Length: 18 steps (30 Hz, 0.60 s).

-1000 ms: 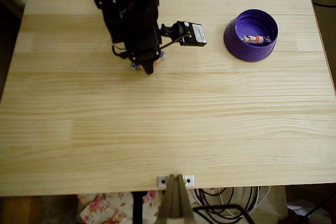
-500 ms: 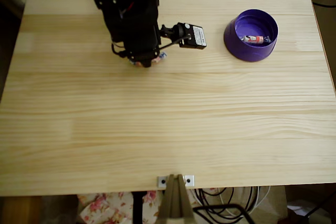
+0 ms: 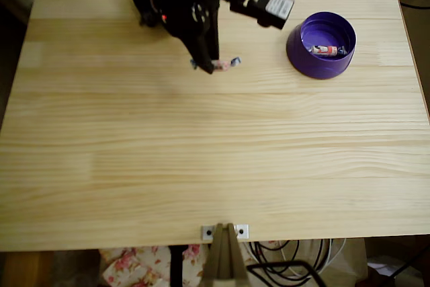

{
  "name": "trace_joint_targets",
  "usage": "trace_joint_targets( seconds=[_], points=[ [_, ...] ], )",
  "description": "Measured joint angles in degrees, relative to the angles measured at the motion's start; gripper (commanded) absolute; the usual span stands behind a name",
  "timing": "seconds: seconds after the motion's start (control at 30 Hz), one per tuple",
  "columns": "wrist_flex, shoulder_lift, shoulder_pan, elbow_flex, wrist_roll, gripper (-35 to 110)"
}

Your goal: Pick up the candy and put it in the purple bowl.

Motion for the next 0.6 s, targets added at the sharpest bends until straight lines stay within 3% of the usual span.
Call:
trace_joint_targets(
  seconds=[0.3, 0.6],
  points=[
    [0.09, 3.25, -6.06, -2.55, 14.24, 0],
    [1.05, -10.72, -15.91, -18.72, 23.91, 0]
  ],
)
